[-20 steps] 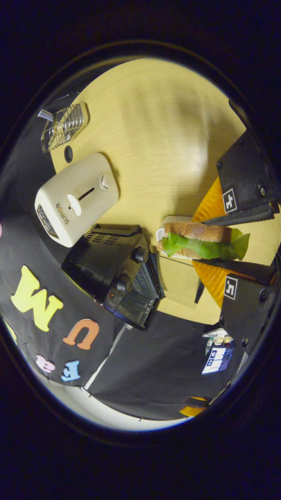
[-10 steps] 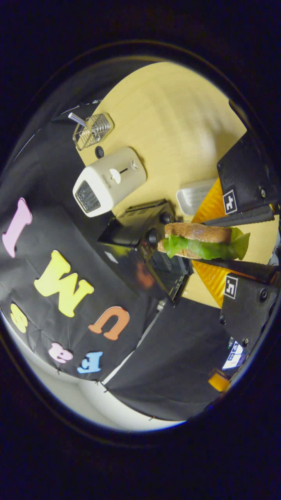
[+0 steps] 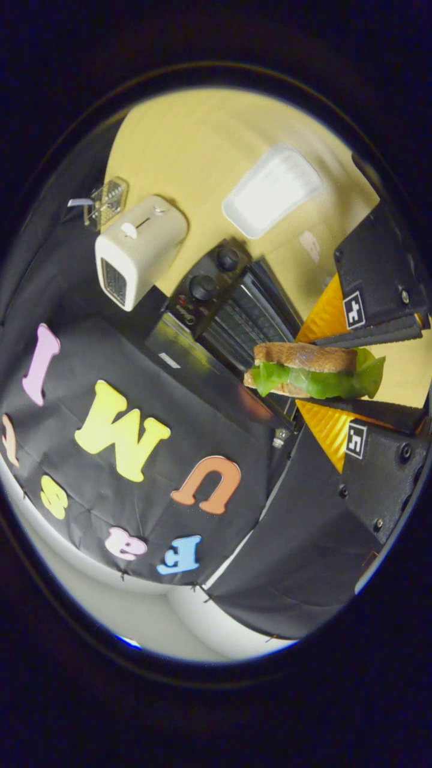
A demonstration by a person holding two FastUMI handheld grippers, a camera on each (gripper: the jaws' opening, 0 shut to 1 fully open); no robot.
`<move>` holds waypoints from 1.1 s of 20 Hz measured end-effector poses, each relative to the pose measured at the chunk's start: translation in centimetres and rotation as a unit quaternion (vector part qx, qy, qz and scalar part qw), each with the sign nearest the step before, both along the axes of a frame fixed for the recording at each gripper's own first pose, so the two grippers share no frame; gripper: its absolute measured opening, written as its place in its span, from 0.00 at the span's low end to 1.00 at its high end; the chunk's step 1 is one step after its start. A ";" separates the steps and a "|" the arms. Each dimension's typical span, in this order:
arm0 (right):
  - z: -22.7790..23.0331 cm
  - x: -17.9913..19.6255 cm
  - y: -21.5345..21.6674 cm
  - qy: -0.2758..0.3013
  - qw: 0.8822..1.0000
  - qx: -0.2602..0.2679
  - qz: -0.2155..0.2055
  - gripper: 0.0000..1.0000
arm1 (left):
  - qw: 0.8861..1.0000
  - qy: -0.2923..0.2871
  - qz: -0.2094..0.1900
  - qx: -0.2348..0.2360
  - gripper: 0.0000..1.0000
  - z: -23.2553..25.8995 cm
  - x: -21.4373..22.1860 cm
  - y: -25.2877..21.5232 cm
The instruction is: Open the electric oven with the left hand, put the food in, and close the electric oven.
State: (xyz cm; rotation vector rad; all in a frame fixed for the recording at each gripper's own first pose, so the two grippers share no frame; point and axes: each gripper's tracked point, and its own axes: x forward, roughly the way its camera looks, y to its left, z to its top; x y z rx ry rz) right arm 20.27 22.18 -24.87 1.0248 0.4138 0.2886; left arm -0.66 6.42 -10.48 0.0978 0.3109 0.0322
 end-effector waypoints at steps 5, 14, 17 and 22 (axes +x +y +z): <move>-2.3 3.8 4.2 0.011 0.996 0.069 -0.057 0.43 | 1.000 0.023 -0.011 0.017 0.97 -0.5 -1.3 1.1; -5.5 11.9 6.5 0.051 0.983 0.115 -0.135 0.43 | 0.998 0.050 -0.023 0.020 0.97 -1.3 -1.3 2.3; -6.6 14.3 5.9 0.059 0.979 0.113 -0.157 0.43 | 0.998 0.057 -0.019 0.019 0.97 -1.7 -1.3 3.0; -7.4 16.5 5.5 0.056 0.971 0.131 -0.191 0.43 | 0.997 0.075 -0.013 0.019 0.97 -2.9 -1.1 4.0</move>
